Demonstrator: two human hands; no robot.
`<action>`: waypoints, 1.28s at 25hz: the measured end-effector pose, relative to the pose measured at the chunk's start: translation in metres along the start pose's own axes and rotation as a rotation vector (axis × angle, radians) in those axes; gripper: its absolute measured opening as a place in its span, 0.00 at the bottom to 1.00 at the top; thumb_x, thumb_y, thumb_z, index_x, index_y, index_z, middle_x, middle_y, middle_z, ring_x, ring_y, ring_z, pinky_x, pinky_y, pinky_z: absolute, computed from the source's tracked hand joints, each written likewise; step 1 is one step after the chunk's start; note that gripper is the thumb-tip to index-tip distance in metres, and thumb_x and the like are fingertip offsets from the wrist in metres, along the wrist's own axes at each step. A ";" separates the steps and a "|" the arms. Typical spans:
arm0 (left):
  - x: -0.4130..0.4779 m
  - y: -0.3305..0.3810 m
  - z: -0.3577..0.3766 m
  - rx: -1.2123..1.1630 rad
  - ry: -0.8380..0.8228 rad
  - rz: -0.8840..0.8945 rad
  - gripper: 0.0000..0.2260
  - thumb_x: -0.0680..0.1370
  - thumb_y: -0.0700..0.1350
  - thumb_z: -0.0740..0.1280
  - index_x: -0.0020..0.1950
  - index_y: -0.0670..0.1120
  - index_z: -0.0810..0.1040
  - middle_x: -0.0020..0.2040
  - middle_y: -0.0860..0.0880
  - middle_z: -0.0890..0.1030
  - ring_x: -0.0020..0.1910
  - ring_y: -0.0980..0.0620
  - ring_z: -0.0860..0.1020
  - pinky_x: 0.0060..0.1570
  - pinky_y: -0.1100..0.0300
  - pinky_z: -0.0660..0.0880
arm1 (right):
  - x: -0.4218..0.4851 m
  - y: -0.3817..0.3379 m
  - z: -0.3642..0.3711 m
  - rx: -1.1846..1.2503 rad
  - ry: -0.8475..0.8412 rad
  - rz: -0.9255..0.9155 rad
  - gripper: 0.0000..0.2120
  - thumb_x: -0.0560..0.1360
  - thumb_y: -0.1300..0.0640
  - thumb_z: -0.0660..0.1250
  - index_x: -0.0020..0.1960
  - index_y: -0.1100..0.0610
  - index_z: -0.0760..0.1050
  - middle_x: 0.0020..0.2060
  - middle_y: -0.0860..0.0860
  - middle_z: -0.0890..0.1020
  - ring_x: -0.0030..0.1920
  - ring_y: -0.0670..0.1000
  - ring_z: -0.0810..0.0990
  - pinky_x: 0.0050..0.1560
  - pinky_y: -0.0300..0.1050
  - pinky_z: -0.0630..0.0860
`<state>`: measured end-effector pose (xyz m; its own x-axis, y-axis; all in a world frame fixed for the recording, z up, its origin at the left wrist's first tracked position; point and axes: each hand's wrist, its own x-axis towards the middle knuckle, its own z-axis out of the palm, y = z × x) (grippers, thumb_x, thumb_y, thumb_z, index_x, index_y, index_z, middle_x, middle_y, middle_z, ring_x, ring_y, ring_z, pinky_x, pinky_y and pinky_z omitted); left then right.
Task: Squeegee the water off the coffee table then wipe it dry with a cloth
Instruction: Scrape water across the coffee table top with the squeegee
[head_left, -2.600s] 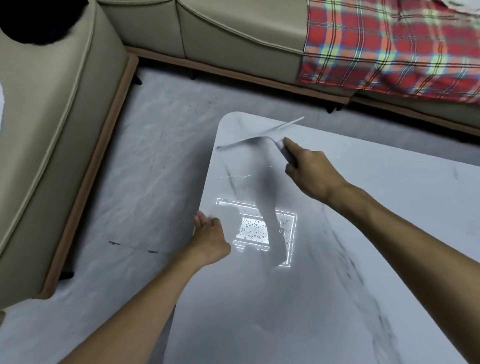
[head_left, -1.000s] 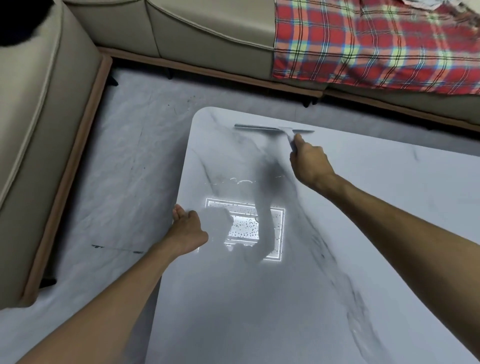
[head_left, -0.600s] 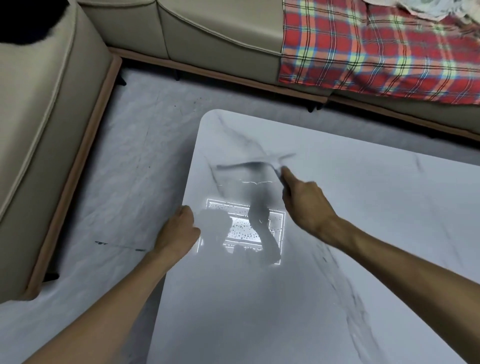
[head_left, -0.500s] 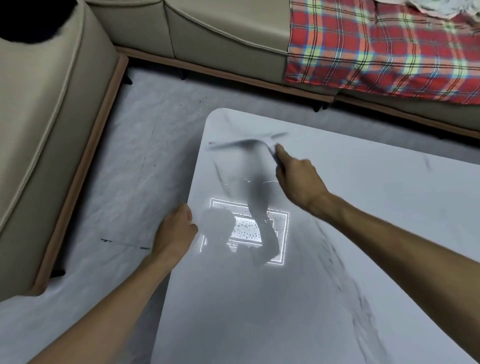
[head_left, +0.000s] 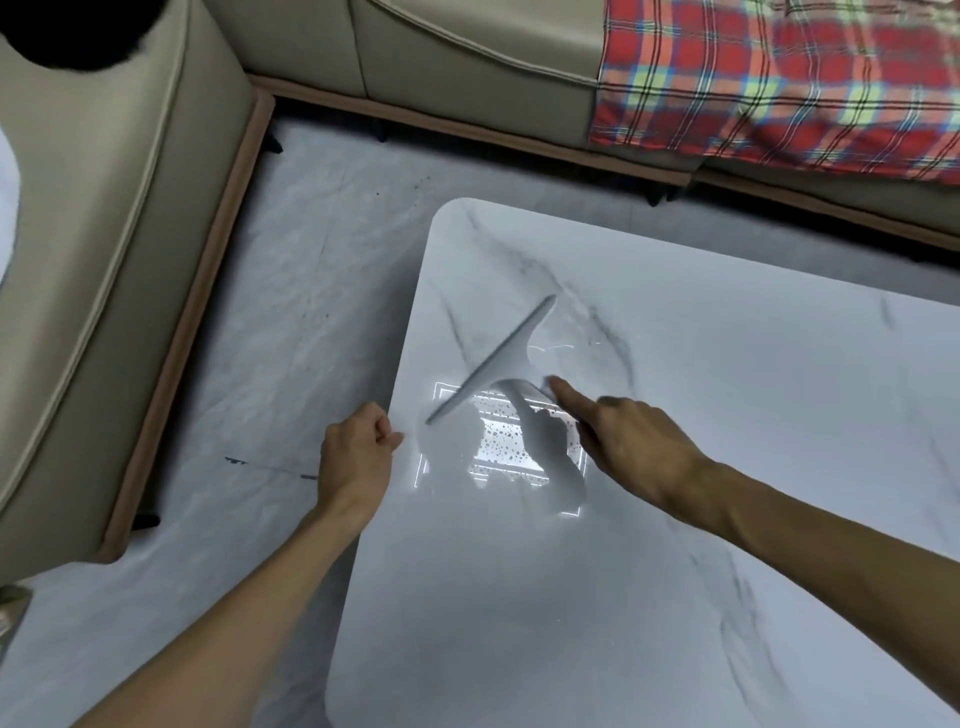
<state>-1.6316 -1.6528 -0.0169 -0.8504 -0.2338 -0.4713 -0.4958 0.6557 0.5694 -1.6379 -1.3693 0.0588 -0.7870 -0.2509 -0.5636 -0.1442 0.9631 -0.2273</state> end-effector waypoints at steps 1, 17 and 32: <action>-0.001 0.002 -0.001 -0.003 0.010 -0.023 0.14 0.77 0.34 0.62 0.34 0.48 0.67 0.34 0.46 0.79 0.32 0.48 0.78 0.30 0.56 0.74 | -0.010 0.006 -0.003 -0.024 0.003 0.007 0.26 0.81 0.54 0.52 0.77 0.41 0.49 0.38 0.52 0.75 0.39 0.60 0.76 0.37 0.49 0.70; -0.013 -0.006 0.010 0.085 -0.146 -0.034 0.12 0.78 0.41 0.64 0.60 0.46 0.70 0.56 0.50 0.73 0.52 0.48 0.75 0.47 0.57 0.73 | -0.009 0.029 0.009 -0.250 0.060 -0.120 0.29 0.81 0.52 0.54 0.75 0.33 0.46 0.40 0.48 0.72 0.37 0.57 0.77 0.36 0.47 0.70; -0.016 0.016 0.015 -0.035 0.051 0.036 0.08 0.73 0.31 0.68 0.37 0.42 0.79 0.35 0.48 0.80 0.35 0.53 0.77 0.36 0.65 0.72 | 0.033 0.008 0.009 -0.106 0.172 -0.170 0.19 0.82 0.43 0.45 0.72 0.32 0.58 0.38 0.48 0.74 0.42 0.56 0.79 0.36 0.46 0.64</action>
<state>-1.6236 -1.6278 -0.0107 -0.8751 -0.2474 -0.4158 -0.4700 0.6389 0.6090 -1.6596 -1.3707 0.0315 -0.8354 -0.3985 -0.3786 -0.3379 0.9156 -0.2180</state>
